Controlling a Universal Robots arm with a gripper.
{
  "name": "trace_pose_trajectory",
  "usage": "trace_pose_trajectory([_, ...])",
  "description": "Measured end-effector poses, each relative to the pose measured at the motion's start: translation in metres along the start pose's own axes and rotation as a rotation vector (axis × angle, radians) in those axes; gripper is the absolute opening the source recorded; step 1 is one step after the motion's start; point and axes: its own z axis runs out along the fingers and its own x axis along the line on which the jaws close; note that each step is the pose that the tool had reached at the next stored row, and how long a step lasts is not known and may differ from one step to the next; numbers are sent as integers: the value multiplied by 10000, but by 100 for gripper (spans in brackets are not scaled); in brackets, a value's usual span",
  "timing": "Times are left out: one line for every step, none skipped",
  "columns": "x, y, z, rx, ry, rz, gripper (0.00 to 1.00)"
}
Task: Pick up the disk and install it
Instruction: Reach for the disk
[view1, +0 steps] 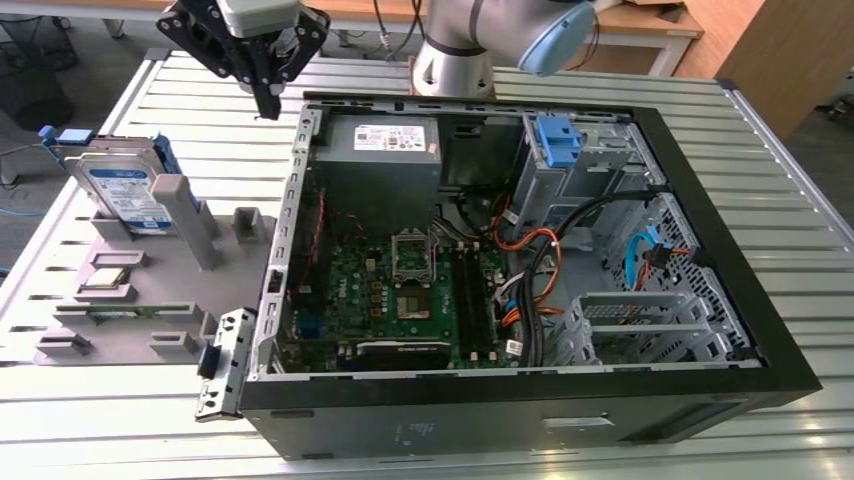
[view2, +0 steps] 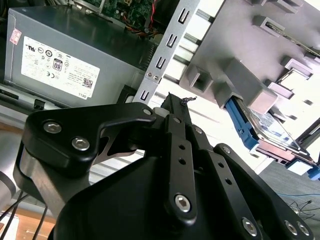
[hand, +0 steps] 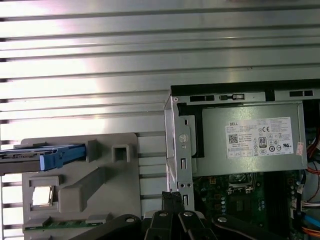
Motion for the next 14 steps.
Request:
trace_pose_trajectory([4,0,0,0,0,0,10])
trace_pose_trajectory([8,-1,0,0,0,0,10])
trace_pose_trajectory([13,-1,-1,1,1,0,10])
trace_pose_trajectory([19,-2,-1,1,0,0,10])
trace_pose_trajectory([24,-2,-1,0,0,0,10])
trace_pose_trajectory([28,-2,-1,1,0,-1,10])
trace_pose_trajectory([33,-3,-1,0,0,-1,10])
trace_pose_trajectory([38,-3,-1,0,0,-1,10])
trace_pose_trajectory([40,-3,-1,0,0,-1,10])
trace_pose_trajectory([41,-3,-1,1,0,-2,10])
trace_pose_trajectory([44,-3,-2,1,1,-2,10])
trace_pose_trajectory([47,-3,-2,1,0,0,10])
trace_pose_trajectory([51,-4,-2,0,0,0,10])
trace_pose_trajectory([57,-4,-2,0,0,1,10])
